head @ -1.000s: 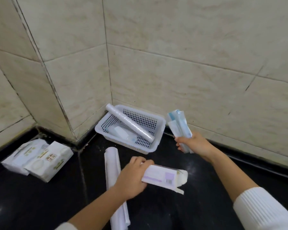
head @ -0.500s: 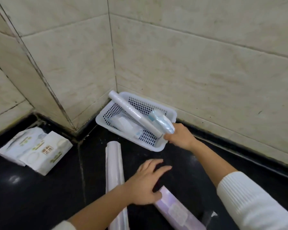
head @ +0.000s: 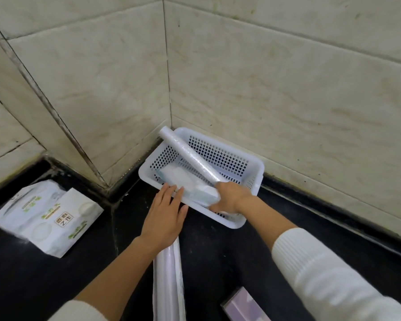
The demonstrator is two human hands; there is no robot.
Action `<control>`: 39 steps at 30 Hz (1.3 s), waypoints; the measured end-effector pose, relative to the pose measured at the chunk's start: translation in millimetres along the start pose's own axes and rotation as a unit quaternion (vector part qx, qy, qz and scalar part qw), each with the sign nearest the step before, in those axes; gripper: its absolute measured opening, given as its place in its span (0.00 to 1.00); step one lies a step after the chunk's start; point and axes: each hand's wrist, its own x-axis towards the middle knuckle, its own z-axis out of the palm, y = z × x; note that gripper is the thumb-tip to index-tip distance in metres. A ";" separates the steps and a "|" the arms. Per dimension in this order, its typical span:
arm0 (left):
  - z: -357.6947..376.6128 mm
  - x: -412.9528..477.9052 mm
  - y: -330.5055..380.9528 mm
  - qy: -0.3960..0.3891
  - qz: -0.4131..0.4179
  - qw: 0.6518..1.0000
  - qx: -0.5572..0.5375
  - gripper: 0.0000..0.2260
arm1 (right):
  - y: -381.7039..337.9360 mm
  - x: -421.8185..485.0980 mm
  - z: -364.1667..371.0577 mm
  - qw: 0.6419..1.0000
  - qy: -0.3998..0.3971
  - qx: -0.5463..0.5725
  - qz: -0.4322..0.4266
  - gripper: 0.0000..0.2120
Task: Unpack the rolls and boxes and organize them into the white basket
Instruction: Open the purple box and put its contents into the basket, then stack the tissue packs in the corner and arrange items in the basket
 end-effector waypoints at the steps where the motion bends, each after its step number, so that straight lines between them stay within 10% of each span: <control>1: 0.4 0.0 -0.5 -0.006 -0.001 1.000 -0.004 0.26 | 2.5 0.8 -3.0 1.000 -0.006 0.012 0.000 0.31; 6: -1.8 -2.5 -1.5 -0.025 -0.007 0.997 -0.075 0.27 | 6.1 -5.8 -8.7 0.998 0.009 0.063 -0.018 0.36; 18: -5.3 -95.6 -23.6 0.191 -0.174 0.936 -0.238 0.13 | -67.9 -68.0 21.2 0.924 0.165 0.325 -0.118 0.06; 30: 22.6 -182.7 -6.7 -0.054 -0.304 0.848 -0.430 0.15 | -128.2 -104.0 124.9 0.984 0.068 0.156 0.044 0.13; 39: 9.6 -188.0 -9.8 -0.095 -0.288 0.831 -0.466 0.08 | -127.2 -99.5 134.1 0.951 -0.006 0.261 0.164 0.29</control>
